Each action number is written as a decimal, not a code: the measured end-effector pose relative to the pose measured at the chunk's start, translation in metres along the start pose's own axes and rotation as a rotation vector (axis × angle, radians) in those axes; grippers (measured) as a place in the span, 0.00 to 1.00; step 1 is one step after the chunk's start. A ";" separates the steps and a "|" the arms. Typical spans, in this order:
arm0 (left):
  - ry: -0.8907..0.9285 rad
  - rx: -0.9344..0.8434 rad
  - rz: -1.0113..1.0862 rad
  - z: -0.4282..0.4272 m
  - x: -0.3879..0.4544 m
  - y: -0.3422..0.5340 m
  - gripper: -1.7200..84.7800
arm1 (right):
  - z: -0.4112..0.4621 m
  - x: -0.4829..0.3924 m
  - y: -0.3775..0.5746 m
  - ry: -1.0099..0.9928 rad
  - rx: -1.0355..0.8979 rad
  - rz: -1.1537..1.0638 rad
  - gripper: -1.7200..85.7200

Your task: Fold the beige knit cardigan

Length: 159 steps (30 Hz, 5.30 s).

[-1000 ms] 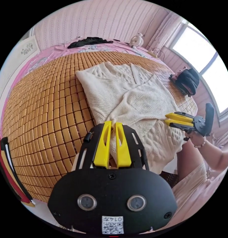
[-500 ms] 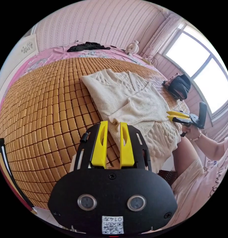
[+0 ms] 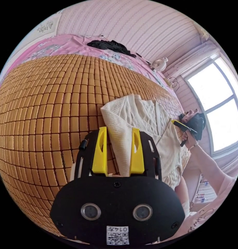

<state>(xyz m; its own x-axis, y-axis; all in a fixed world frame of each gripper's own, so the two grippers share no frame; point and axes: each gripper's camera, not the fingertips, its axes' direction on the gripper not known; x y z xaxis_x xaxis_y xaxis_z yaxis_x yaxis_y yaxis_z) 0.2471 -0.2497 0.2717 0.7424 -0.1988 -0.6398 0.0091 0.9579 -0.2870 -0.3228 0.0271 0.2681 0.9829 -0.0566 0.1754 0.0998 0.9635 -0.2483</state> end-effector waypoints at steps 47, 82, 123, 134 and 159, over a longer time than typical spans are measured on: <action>-0.270 -0.144 0.433 0.004 0.226 0.305 0.01 | 0.018 -0.200 0.238 0.210 -0.142 -0.495 0.02; -0.119 -0.287 0.904 0.116 0.450 0.365 0.01 | 0.130 -0.373 0.040 0.089 -0.695 -1.038 0.01; 0.031 0.054 0.836 0.065 0.456 0.372 0.07 | -0.045 0.177 0.267 -0.877 0.079 0.518 0.22; 0.160 0.040 0.866 0.025 0.419 0.382 0.07 | -0.045 0.195 0.266 -1.155 0.292 0.591 0.10; 0.013 0.145 0.276 -0.079 0.229 0.376 0.14 | -0.075 -0.080 0.216 -0.617 0.027 -0.412 0.18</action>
<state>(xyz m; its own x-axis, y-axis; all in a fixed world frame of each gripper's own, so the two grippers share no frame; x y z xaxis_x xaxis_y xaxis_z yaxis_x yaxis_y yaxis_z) 0.3671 0.0490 -0.0391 0.7212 0.0708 -0.6891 -0.0953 0.9954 0.0026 -0.3685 0.2204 0.1287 0.6004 -0.2653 0.7544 0.4297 0.9026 -0.0245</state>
